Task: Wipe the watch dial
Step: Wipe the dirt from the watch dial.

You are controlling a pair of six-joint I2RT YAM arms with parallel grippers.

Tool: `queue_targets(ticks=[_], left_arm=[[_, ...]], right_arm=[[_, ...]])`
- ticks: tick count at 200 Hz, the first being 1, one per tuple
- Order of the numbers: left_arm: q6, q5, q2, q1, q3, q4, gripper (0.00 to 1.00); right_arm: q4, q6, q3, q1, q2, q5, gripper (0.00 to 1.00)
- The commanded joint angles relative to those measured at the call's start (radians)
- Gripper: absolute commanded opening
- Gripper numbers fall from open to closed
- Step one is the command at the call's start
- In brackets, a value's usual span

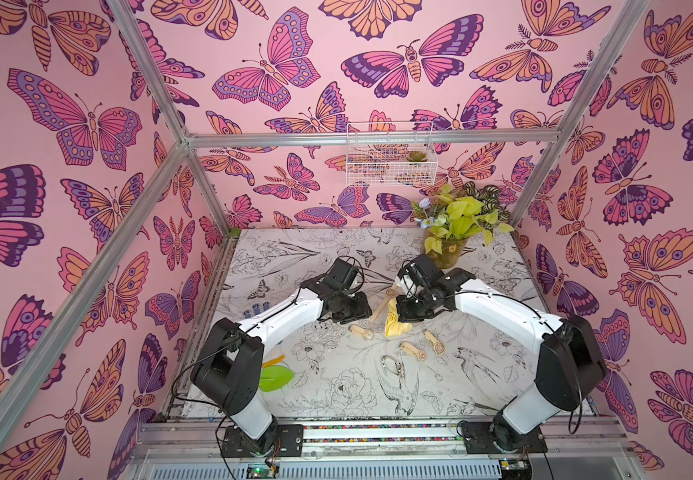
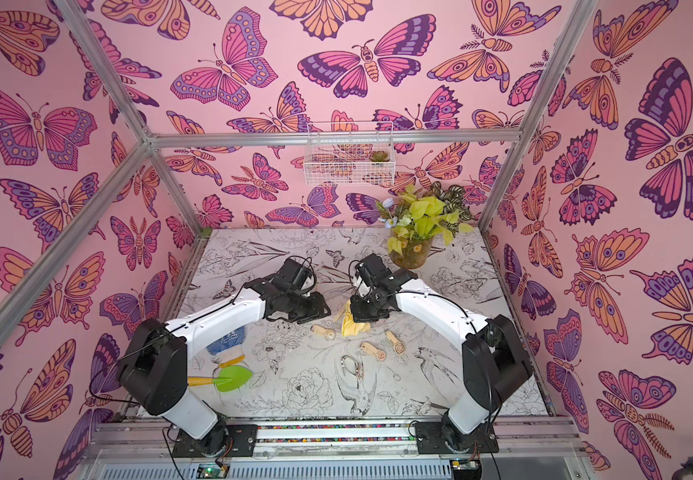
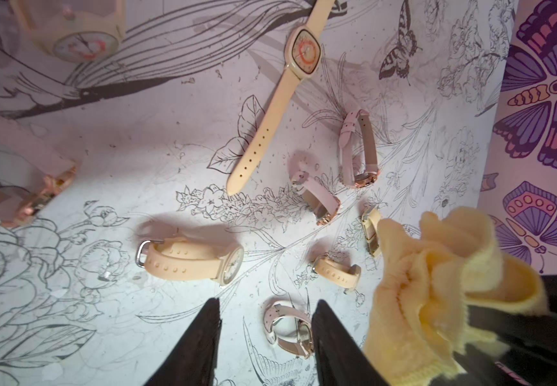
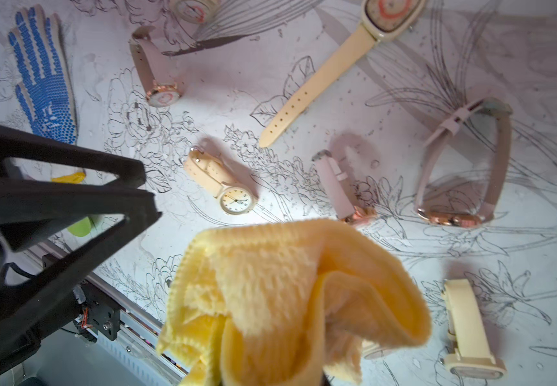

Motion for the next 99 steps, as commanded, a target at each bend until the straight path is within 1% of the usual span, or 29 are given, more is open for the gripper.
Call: queue_targets(ticks=[1,14,21,27,44,54,71,99], left_arm=[[0.029,0.015,0.046,-0.019,0.035,-0.032,0.6],[0.037,0.02,0.072,-0.029,0.053,-0.035,0.66],[0.039,0.024,0.087,-0.03,0.064,-0.036,0.74],[0.042,0.027,0.101,-0.034,0.073,-0.036,0.79],[0.054,0.041,0.137,-0.041,0.105,-0.037,0.81],[0.06,0.047,0.157,-0.046,0.125,-0.037,0.8],[0.069,0.063,0.193,-0.055,0.161,-0.038,0.71],[0.068,0.092,0.249,-0.065,0.207,-0.037,0.37]], right_arm=[[0.008,0.004,-0.035,-0.028,-0.066,0.024,0.0],[0.008,0.005,-0.055,-0.041,-0.085,0.026,0.0],[0.008,0.007,-0.067,-0.047,-0.095,0.026,0.0],[0.008,0.009,-0.077,-0.053,-0.103,0.027,0.0],[0.016,0.016,-0.109,-0.067,-0.127,0.028,0.0],[0.022,0.02,-0.129,-0.075,-0.14,0.029,0.0],[0.027,0.027,-0.16,-0.088,-0.154,0.031,0.0],[0.037,0.043,-0.205,-0.104,-0.179,0.038,0.0]])
